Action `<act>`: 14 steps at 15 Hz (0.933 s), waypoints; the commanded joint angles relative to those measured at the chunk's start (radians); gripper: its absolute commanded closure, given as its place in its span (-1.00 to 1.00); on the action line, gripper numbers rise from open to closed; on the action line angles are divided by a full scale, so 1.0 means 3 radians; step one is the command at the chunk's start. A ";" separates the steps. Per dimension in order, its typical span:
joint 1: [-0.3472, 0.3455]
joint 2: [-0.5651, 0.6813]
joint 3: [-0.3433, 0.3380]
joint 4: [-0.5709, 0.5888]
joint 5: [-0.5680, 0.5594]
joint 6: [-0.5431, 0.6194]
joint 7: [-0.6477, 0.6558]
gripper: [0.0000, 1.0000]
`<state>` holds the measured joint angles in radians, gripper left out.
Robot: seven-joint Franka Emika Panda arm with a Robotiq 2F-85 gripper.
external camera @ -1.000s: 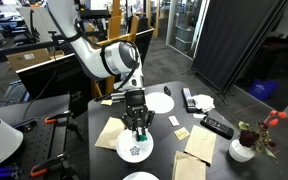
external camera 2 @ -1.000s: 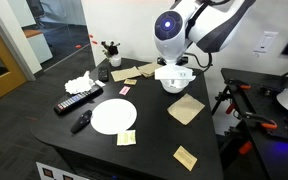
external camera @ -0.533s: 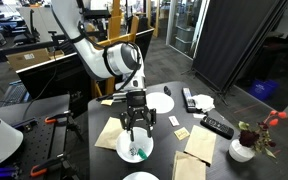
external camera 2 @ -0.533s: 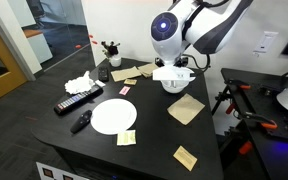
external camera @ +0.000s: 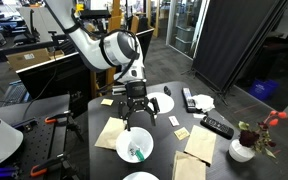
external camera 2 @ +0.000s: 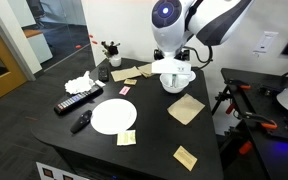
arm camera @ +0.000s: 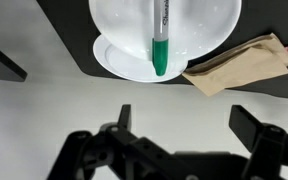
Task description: Place the green marker inside the white bowl
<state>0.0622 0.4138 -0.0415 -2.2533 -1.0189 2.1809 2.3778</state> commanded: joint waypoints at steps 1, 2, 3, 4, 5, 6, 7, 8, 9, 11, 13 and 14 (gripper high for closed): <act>0.0004 -0.0590 0.0060 -0.0361 0.0101 -0.0105 -0.0116 -1.00; -0.0002 -0.0735 0.0079 -0.0438 0.0129 -0.0119 -0.0163 -1.00; -0.0007 -0.0871 0.0098 -0.0501 0.0183 -0.0146 -0.0233 -1.00; -0.0009 -0.0992 0.0111 -0.0554 0.0225 -0.0156 -0.0309 -1.00; -0.0013 -0.1107 0.0125 -0.0590 0.0285 -0.0193 -0.0404 -1.00; -0.0031 -0.1242 0.0140 -0.0647 0.0352 -0.0150 -0.0567 -1.00; -0.0037 -0.1353 0.0152 -0.0679 0.0449 -0.0156 -0.0726 -1.00; -0.0036 -0.1466 0.0156 -0.0711 0.0515 -0.0160 -0.0844 -1.00; -0.0033 -0.1566 0.0159 -0.0736 0.0579 -0.0176 -0.0945 -1.00; -0.0029 -0.1747 0.0170 -0.0775 0.0682 -0.0216 -0.1127 -1.00; -0.0027 -0.1903 0.0183 -0.0822 0.0792 -0.0202 -0.1396 -1.00; -0.0024 -0.1967 0.0196 -0.0844 0.0835 -0.0222 -0.1503 -1.00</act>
<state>0.0618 -0.0853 -0.0048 -2.4624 -0.8156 2.1393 2.0224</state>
